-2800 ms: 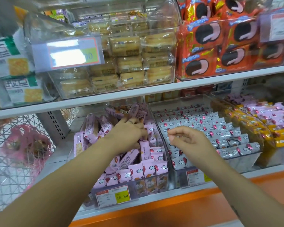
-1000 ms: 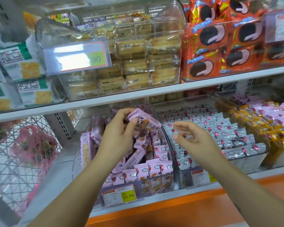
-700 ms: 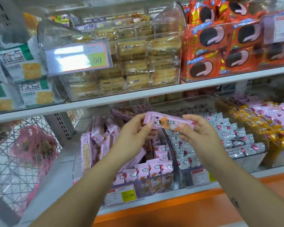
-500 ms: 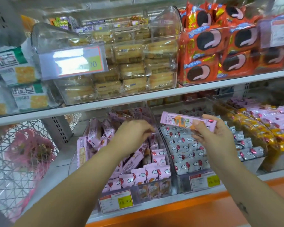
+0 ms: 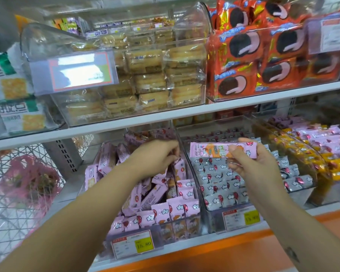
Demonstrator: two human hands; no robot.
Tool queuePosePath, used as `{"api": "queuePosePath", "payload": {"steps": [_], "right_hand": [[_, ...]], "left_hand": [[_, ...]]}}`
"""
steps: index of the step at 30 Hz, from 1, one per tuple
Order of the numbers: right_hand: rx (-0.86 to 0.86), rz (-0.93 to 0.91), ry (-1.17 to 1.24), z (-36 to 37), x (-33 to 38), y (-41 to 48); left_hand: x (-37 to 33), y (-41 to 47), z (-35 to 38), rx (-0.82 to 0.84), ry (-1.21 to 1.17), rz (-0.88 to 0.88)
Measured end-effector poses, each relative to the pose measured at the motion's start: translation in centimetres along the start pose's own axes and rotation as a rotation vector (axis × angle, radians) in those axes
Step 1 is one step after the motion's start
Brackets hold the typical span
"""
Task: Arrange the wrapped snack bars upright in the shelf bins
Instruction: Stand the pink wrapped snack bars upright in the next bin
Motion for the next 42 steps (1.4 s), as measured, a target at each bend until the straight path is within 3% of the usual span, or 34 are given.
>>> {"api": "queuePosePath", "payload": {"steps": [5,9,13,19,24,27,31,37,42], "right_hand": [[-0.008,-0.008,-0.009,0.3,0.0,-0.3],[-0.001,-0.004,-0.025,0.5,0.0,-0.5],[-0.006,0.003,-0.013,0.5,0.0,-0.4],[-0.026,-0.018,-0.032,0.5,0.0,-0.5],[-0.022,-0.083,-0.101,0.6,0.4,-1.0],[0.044,-0.127,-0.113,0.8,0.7,-1.1],[0.145,-0.205,-0.182,1.6,1.0,-1.3],[0.306,-0.325,-0.383,4.3,1.2,-0.7],[0.481,-0.488,-0.856,7.2,0.9,1.3]], "left_hand": [[-0.9,-1.6,-0.7,-0.025,-0.046,0.04],[-1.2,-2.0,-0.8,-0.032,-0.114,-0.024],[-1.7,-1.7,0.2,0.055,-0.152,-0.115],[-3.0,-1.0,1.7,0.229,-0.074,-0.129],[-3.2,-1.3,2.8,0.366,-0.176,-0.133],[-2.4,-1.9,1.8,0.303,-0.184,-0.135],[-1.2,-3.6,0.8,0.138,0.11,-0.06],[0.5,-6.2,2.1,0.084,0.364,0.142],[1.7,-6.9,3.0,-0.001,0.505,0.185]]}}
Point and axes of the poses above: each hand's wrist, its own y-axis towards the middle knuckle, its own z-axis out of the palm, x = y × z, the point moved 2 cm from there along y, towards the middle knuckle, and after that the axes turned 9 degrees about y, right-handed, at the moved point
